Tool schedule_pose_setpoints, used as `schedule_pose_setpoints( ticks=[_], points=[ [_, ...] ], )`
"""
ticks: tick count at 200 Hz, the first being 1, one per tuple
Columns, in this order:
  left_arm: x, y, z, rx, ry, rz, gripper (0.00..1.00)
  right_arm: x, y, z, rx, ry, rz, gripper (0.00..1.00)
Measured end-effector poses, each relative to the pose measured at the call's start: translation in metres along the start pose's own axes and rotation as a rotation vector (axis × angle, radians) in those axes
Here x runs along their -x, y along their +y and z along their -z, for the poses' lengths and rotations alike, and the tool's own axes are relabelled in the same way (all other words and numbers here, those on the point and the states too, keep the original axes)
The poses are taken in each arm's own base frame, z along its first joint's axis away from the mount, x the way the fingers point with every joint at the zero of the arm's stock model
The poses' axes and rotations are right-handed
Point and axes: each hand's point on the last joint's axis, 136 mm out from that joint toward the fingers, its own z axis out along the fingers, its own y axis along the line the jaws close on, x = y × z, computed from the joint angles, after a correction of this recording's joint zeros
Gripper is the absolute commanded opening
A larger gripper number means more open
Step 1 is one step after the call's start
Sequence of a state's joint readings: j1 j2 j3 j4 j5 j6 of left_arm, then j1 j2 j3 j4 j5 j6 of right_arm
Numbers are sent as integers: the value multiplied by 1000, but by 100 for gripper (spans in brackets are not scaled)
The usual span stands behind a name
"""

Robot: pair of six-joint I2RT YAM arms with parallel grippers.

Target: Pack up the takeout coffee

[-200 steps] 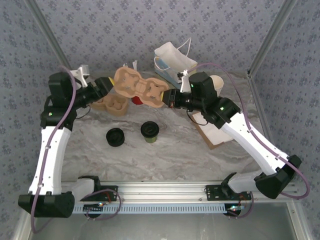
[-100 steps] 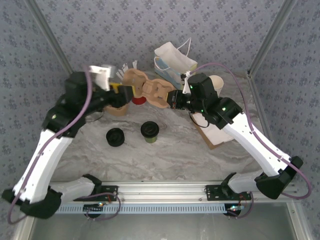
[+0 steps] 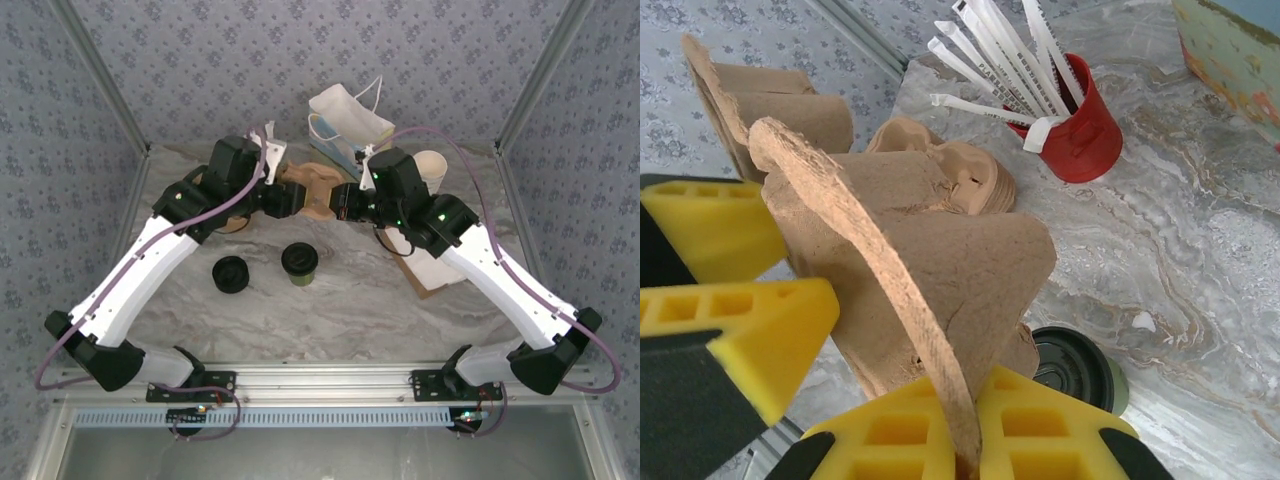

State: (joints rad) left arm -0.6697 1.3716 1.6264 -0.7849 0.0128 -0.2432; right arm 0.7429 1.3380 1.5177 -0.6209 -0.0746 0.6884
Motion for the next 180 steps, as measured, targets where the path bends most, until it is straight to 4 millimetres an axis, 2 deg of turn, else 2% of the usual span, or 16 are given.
schedule_pose_setpoints(
  ticks=[34,86,129,144,162,180],
  points=[
    [5,3,-2,20,-22,-6,63,-1,1,0,6,6,-3,11],
    [1,6,-20,38,8,-27,50,-3,1,-2,9,17,-7,12],
    [0,5,-23,37,11,-28,46,-4,0,-4,4,23,-22,14],
    [1,4,-23,35,9,-29,46,-4,0,-4,4,22,-26,23],
    [1,5,-23,37,9,-29,46,-3,2,-4,15,22,-36,44],
    [1,6,-23,47,7,-29,46,0,5,-1,27,18,-29,53]
  ],
)
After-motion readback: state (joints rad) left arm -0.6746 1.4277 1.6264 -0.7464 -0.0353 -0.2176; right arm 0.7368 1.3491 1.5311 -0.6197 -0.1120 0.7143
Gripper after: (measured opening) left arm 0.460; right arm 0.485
